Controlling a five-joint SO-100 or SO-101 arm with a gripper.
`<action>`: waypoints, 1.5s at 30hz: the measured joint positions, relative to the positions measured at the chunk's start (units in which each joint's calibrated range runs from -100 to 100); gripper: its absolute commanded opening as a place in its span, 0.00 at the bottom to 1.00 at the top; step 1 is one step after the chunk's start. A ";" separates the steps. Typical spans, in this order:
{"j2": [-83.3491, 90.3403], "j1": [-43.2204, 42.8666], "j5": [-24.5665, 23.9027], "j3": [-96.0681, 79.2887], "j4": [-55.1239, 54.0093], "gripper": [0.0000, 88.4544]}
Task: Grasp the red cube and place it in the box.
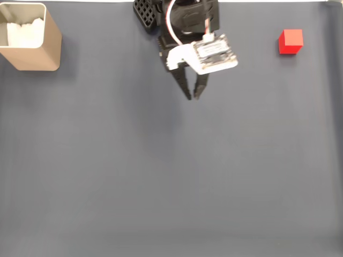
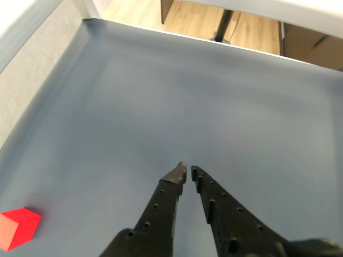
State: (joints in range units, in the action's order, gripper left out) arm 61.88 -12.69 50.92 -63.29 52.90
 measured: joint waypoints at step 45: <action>-4.60 -44.51 3.37 4.34 1.83 0.17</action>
State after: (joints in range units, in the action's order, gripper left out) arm 57.27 -57.20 54.29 -58.95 54.73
